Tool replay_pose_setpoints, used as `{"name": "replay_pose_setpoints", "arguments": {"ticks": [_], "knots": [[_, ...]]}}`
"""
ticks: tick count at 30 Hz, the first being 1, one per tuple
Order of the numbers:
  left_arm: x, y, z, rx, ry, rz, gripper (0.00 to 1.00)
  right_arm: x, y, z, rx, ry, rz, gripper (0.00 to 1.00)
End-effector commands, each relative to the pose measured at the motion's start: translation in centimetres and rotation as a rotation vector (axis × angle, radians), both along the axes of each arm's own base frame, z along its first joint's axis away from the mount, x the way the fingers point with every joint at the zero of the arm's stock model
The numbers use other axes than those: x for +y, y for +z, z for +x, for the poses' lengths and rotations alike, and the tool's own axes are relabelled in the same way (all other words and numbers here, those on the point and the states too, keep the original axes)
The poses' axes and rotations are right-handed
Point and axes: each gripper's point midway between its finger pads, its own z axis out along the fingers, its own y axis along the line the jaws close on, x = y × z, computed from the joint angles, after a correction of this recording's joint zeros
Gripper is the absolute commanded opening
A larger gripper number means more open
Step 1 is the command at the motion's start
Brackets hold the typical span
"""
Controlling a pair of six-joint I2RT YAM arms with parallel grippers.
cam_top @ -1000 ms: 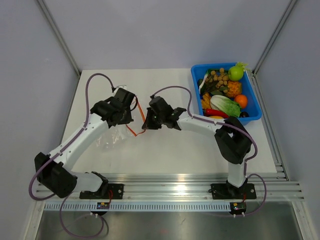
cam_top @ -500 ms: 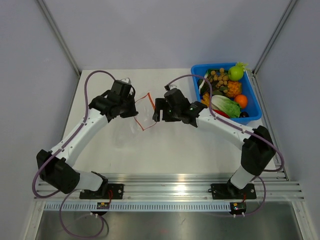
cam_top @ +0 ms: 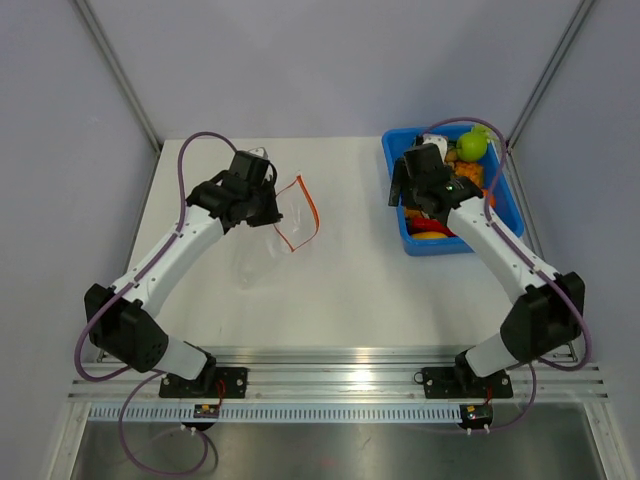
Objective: Place the food in the zip-top bag and seal the zipper
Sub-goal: Move the bin to the center of the board.
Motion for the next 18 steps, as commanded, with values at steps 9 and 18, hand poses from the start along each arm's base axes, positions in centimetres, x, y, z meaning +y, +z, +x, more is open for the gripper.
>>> {"name": "replay_pose_setpoints", "arguments": {"ticks": [9, 18], "knots": [[-1.4, 1.3, 0.6, -0.051, -0.032, -0.080, 0.00, -5.5, -8.3, -1.7, 0.254, -0.124, -0.072, 0.73], [-2.0, 0.4, 0.3, -0.026, -0.064, -0.093, 0.00, -7.1, -11.1, -5.4, 0.328, -0.237, -0.057, 0.69]]}}
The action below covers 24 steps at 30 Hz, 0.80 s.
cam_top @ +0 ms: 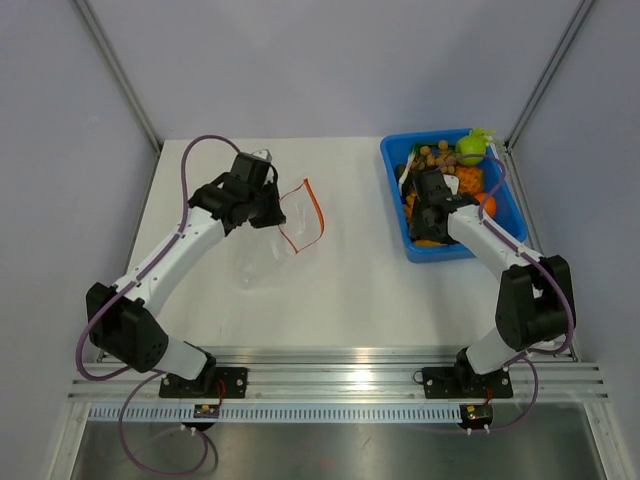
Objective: Place the food in the zip-top bag and seal the zipper
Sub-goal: Move the bin to the center of the board.
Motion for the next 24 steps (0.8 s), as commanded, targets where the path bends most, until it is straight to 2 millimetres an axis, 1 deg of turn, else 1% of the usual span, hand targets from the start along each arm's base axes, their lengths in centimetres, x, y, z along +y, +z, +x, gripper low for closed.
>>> {"name": "replay_pose_setpoints", "arguments": {"ticks": [1, 5, 6, 8, 9, 11, 13, 14, 15, 17, 18, 20, 21, 22, 23, 24], "knots": [[-0.8, 0.5, 0.3, -0.025, -0.023, -0.040, 0.00, -0.9, 0.6, -2.4, 0.000, -0.085, 0.022, 0.69], [-0.8, -0.2, 0.3, -0.012, -0.027, -0.036, 0.00, -0.5, 0.1, -4.6, 0.028, -0.132, 0.083, 0.69], [-0.8, -0.3, 0.3, -0.011, -0.028, -0.034, 0.00, -0.5, -0.1, -5.5, 0.033, -0.137, 0.097, 0.69], [-0.8, -0.5, 0.2, -0.006, -0.030, -0.032, 0.00, -0.1, -0.1, -6.4, 0.035, -0.160, 0.141, 0.68], [-0.8, -0.6, 0.3, -0.004, -0.031, -0.030, 0.00, 0.1, -0.2, -7.2, 0.033, -0.157, 0.164, 0.68], [-1.0, -0.7, 0.3, -0.002, -0.038, -0.031, 0.00, 1.7, -0.1, -7.7, 0.029, -0.131, 0.241, 0.66], [-1.1, -1.0, 0.4, 0.008, -0.042, -0.030, 0.00, 2.5, 0.1, -8.4, 0.025, -0.122, 0.281, 0.66], [-1.2, -1.0, 0.4, 0.009, -0.045, -0.033, 0.00, 2.5, 0.3, -8.6, 0.021, -0.120, 0.284, 0.67], [-1.2, -1.1, 0.4, 0.010, -0.047, -0.032, 0.00, 2.5, 0.6, -8.5, 0.012, -0.118, 0.281, 0.67], [-1.3, -1.2, 0.4, 0.014, -0.049, -0.033, 0.00, 1.6, 1.5, -7.7, -0.031, -0.125, 0.232, 0.70], [-1.3, -1.3, 0.3, 0.018, -0.050, -0.032, 0.00, 1.4, 2.9, -6.6, -0.071, -0.124, 0.221, 0.70], [-1.3, -1.2, 0.2, 0.017, -0.056, -0.031, 0.00, 0.7, 4.3, -5.2, -0.105, -0.119, 0.176, 0.71], [-1.2, -1.2, 0.1, 0.015, -0.055, -0.028, 0.00, 0.9, 5.4, -3.7, -0.131, -0.116, 0.180, 0.73], [-1.1, -1.2, 0.1, 0.015, -0.056, -0.027, 0.00, 0.7, 5.9, -2.9, -0.142, -0.114, 0.177, 0.73], [-1.1, -1.0, 0.0, 0.011, -0.054, -0.026, 0.00, 0.9, 6.5, -1.8, -0.164, -0.108, 0.185, 0.73], [-1.1, -1.0, 0.0, 0.010, -0.055, -0.028, 0.00, 1.2, 7.1, -0.4, -0.178, -0.105, 0.191, 0.74]]}}
